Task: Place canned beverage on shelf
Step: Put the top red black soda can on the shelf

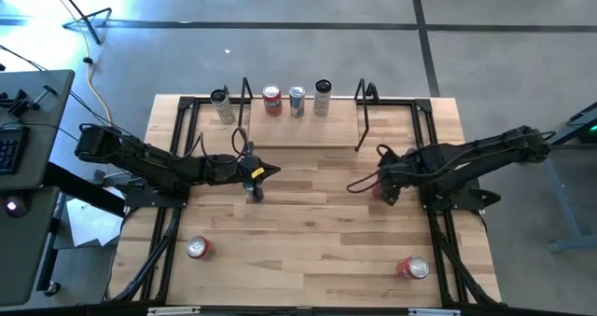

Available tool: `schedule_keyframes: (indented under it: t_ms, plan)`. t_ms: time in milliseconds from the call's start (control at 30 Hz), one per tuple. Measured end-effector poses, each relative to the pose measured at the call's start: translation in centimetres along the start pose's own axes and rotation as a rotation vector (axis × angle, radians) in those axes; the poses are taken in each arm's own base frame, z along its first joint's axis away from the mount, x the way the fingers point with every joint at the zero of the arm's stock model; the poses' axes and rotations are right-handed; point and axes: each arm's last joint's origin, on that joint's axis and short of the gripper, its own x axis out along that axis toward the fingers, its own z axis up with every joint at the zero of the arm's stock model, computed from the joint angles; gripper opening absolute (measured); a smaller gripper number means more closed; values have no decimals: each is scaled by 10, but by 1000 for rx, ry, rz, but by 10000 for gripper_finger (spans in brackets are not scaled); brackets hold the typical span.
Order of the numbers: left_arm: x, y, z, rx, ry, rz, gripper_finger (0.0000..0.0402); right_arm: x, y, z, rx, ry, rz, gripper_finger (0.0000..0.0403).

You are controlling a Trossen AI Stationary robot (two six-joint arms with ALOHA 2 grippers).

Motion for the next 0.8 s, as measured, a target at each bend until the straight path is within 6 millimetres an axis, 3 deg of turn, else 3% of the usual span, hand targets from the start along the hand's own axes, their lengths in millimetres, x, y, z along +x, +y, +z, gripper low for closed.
schedule_keyframes:
  t_ms: [267, 467, 800]
  plan:
    - [0, 0, 0, 0, 0, 0, 0, -5, -3, 1, -41, -10, -44, 285]
    - [0, 0, 0, -2, 0, 0, 0, -23, -3, 6, -14, -15, -29, 285]
    - [0, 0, 0, -7, 3, 0, 0, -4, -2, -1, 3, 31, -23, 285]
